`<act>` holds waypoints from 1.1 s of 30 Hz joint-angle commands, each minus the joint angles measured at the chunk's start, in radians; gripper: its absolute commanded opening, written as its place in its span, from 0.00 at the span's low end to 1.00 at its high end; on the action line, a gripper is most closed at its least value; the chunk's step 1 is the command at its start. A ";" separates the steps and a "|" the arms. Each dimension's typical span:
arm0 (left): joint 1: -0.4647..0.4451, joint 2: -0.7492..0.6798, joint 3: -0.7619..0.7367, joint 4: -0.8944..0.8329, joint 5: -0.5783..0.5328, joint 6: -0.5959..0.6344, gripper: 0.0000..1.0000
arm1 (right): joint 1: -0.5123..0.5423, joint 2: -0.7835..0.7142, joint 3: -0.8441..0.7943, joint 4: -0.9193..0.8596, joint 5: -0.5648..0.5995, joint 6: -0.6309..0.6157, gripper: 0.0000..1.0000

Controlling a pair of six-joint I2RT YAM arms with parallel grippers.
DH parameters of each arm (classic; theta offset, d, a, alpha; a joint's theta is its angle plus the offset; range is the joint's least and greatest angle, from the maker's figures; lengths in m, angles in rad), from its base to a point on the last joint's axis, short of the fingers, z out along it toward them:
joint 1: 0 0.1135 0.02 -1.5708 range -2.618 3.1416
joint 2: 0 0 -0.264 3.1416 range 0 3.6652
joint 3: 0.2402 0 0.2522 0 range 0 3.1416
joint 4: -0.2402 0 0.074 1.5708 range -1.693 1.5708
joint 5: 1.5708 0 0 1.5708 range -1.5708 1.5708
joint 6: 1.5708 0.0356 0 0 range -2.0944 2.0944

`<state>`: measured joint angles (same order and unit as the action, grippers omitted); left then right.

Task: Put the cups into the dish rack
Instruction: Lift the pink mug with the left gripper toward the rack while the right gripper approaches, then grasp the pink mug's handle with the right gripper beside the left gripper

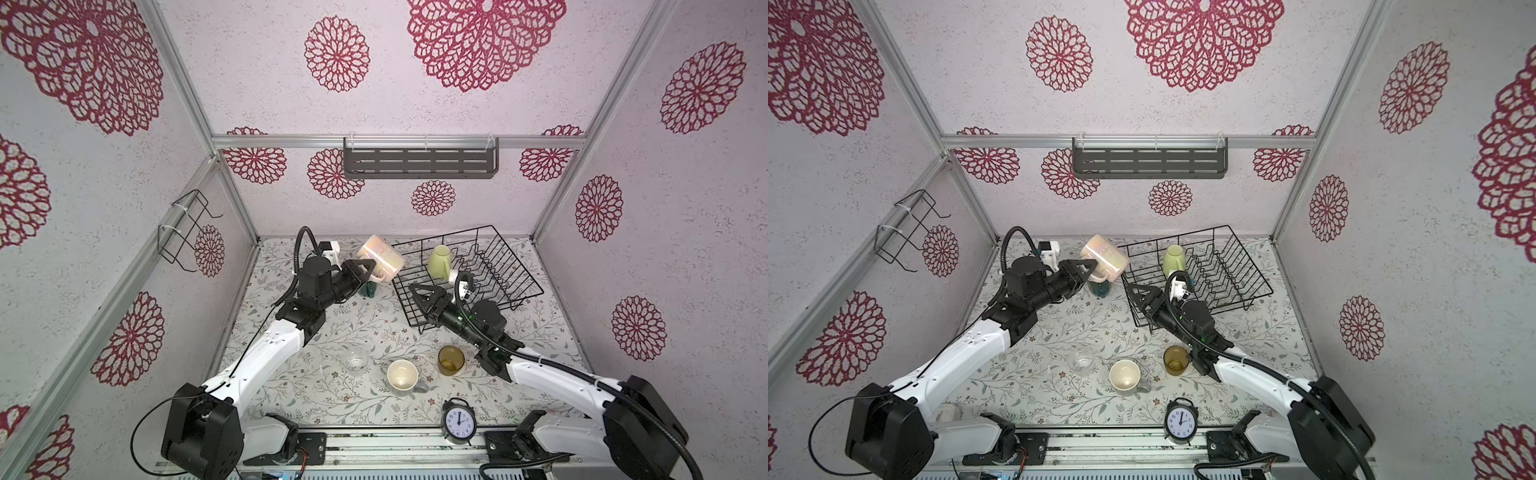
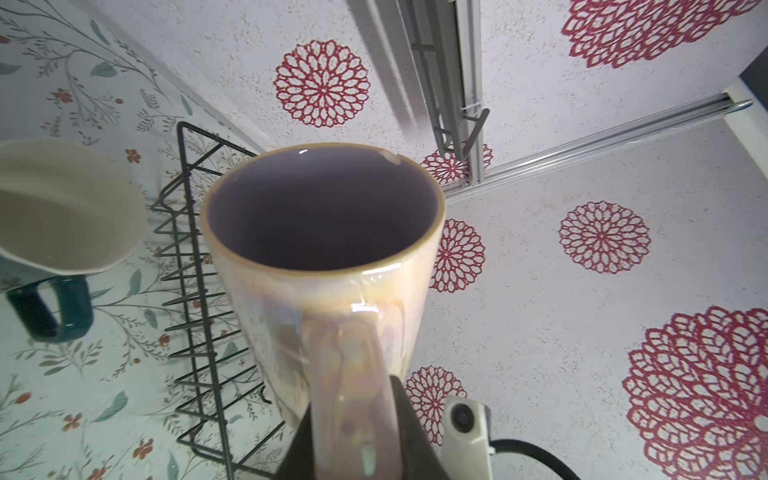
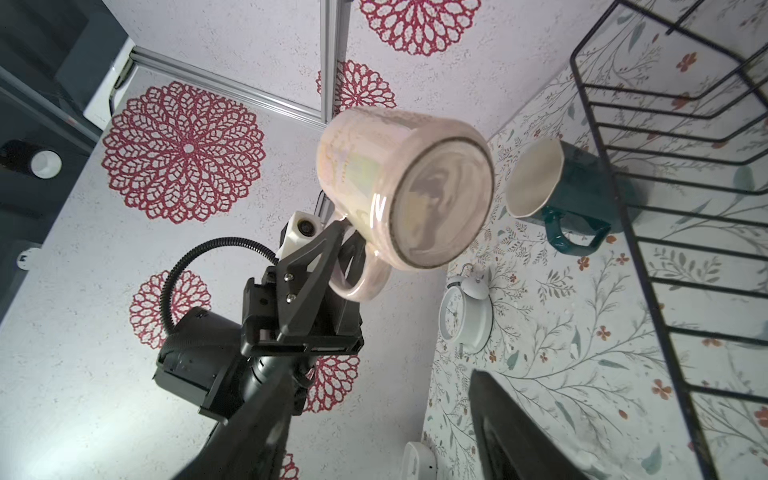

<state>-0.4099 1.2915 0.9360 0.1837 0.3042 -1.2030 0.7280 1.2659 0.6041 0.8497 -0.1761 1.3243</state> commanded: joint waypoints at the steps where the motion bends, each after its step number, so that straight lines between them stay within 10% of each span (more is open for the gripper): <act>1: -0.015 -0.010 0.014 0.224 -0.001 -0.054 0.00 | 0.017 0.059 0.010 0.323 0.024 0.111 0.67; 33: -0.186 0.067 -0.030 0.429 -0.109 -0.108 0.00 | 0.049 0.227 0.074 0.475 0.160 0.286 0.48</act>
<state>-0.5774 1.3685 0.9001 0.5091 0.1963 -1.3106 0.7895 1.4921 0.6746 1.2190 -0.0799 1.5837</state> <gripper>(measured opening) 0.089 0.479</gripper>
